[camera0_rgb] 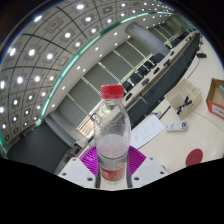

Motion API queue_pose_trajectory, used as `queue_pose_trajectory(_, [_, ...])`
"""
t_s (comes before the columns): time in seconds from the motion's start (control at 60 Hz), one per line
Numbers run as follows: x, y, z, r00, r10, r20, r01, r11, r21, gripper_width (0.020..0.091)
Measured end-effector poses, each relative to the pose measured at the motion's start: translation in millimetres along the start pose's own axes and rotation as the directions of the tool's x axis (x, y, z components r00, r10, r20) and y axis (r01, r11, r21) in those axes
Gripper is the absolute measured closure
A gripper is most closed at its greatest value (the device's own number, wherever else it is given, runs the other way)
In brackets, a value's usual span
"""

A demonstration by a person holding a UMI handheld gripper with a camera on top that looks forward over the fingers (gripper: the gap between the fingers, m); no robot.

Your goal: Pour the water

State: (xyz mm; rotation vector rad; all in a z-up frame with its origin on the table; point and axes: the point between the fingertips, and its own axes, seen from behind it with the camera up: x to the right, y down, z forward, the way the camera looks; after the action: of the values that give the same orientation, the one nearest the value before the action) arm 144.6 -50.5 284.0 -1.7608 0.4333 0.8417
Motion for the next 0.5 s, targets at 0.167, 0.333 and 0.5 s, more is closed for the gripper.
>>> queue_pose_trajectory(0.167, [74.5, -57.1, -12.6, 0.853, -0.479, -0.208, 0.493, 0.870, 0.019, 0.0751])
queue_pose_trajectory(0.333, [170.6, -43.9, -10.6, 0.670, -0.678, -0.303, 0.684, 0.722, -0.103, 0.0752])
queue_pose_trajectory(0.5, [235.7, -3.8, -6.8, 0.642, -0.700, -0.313, 0.679, 0.708, -0.192, 0.0750])
